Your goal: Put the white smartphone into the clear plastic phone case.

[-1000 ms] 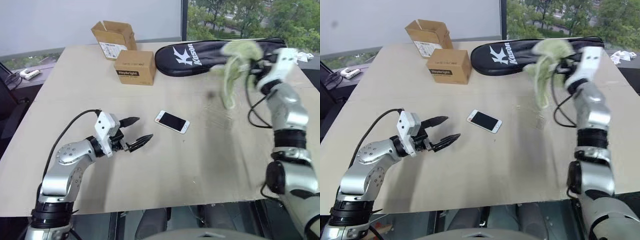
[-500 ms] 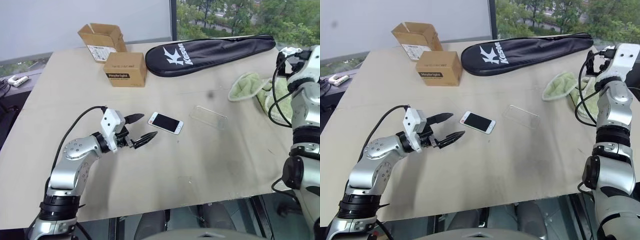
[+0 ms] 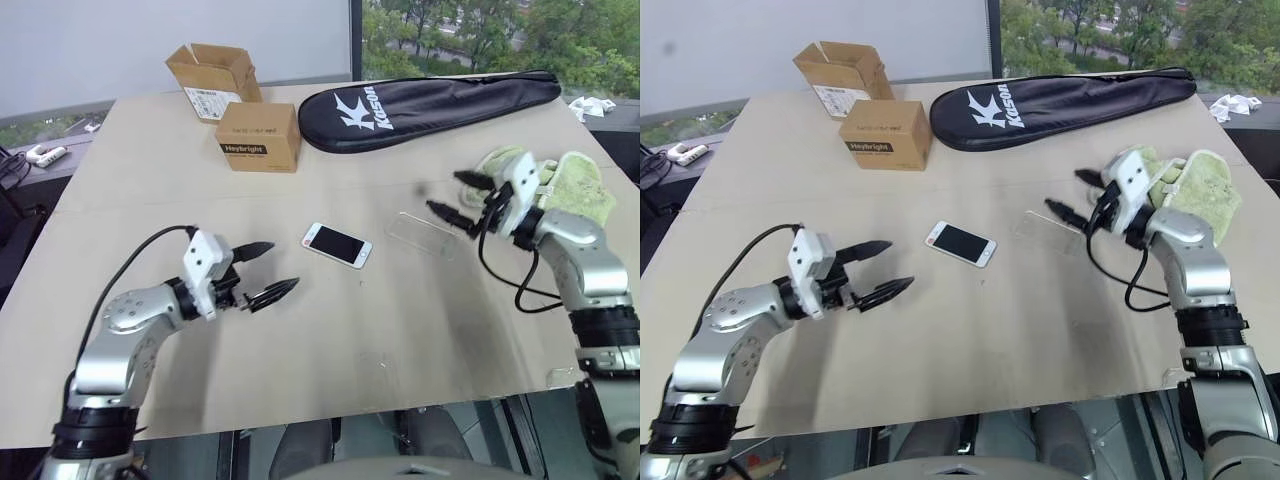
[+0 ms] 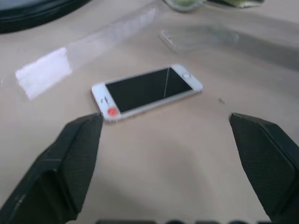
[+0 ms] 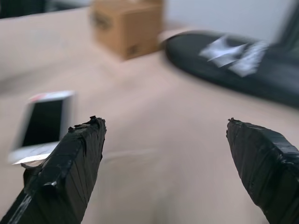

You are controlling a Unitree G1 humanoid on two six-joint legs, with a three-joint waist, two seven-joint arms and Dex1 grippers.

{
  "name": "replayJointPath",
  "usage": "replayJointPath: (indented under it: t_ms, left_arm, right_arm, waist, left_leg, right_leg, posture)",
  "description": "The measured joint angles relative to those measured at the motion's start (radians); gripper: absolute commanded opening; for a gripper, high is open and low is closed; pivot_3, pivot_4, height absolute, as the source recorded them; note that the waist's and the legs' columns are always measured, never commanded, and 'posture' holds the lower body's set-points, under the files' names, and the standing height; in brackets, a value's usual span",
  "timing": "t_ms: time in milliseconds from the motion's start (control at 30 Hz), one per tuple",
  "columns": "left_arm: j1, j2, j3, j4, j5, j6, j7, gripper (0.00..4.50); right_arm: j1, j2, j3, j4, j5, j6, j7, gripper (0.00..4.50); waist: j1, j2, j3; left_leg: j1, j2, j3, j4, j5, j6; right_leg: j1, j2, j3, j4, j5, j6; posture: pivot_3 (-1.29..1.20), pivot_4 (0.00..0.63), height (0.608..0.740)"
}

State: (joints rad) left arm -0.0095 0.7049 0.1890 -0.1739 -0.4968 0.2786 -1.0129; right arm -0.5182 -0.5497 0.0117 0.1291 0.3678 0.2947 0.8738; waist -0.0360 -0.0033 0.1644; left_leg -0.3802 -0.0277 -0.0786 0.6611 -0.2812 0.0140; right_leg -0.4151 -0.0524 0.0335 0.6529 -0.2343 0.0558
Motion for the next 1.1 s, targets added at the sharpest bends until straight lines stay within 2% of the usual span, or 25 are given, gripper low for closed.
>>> replayJointPath:
  t_ms: [133,267,300,433,833,1100]
  left_arm:
    - [0.014,0.014,0.009,-0.001,-0.020,0.009,-0.033,4.50]
    - [0.012,0.016,0.009,-0.001,-0.024,0.016,-0.034,4.50]
    - [0.011,0.016,0.008,-0.002,-0.024,0.019,-0.032,4.50]
    - [-0.008,0.013,0.001,-0.011,-0.025,0.023,-0.028,4.50]
    - [-0.026,0.011,-0.002,-0.012,-0.018,0.038,-0.024,4.50]
    - [-0.020,0.009,-0.002,-0.014,-0.017,0.038,-0.015,4.50]
  right_arm:
    - [0.052,-0.005,0.050,-0.034,-0.010,0.049,0.037,4.41]
    - [0.110,-0.028,0.100,-0.044,-0.066,0.047,0.057,2.75]
    - [0.119,-0.039,0.112,-0.042,-0.093,0.047,0.055,2.11]
    - [0.123,-0.075,0.139,-0.033,-0.178,0.049,0.025,0.13]
    - [0.131,-0.083,0.134,-0.050,-0.198,0.039,0.023,0.05]
    - [0.201,-0.145,0.132,-0.156,-0.130,-0.049,0.216,0.05]
  waist:
    - [0.007,0.000,0.000]
    - [0.009,0.000,0.000]
    - [0.009,0.000,0.000]
    - [0.010,0.000,0.000]
    - [0.020,-0.002,-0.001]
    - [0.021,-0.002,-0.001]
  left_leg:
    - [0.000,-0.001,-0.003,0.001,0.000,0.000]
    - [0.000,-0.002,-0.004,0.001,0.000,0.000]
    - [0.000,-0.002,-0.004,0.001,0.000,0.000]
    - [0.000,-0.002,-0.004,0.001,0.000,-0.001]
    - [0.000,-0.002,-0.005,0.004,0.000,0.000]
    - [-0.001,-0.002,-0.005,0.004,0.000,0.000]
  right_leg:
    - [0.001,-0.001,-0.003,0.000,0.000,0.000]
    - [0.001,-0.001,-0.004,0.000,0.000,0.000]
    - [0.001,-0.001,-0.004,0.000,0.000,0.000]
    - [0.002,-0.001,-0.004,0.000,0.000,0.000]
    - [0.003,-0.001,-0.005,0.000,0.000,0.000]
    - [0.003,-0.001,-0.006,-0.001,0.000,0.000]
  posture:
    - [0.00,0.150,0.740]
    - [0.00,0.150,0.740]
    - [0.00,0.150,0.740]
    - [0.00,0.150,0.740]
    - [0.00,0.150,0.740]
    - [0.00,0.150,0.740]
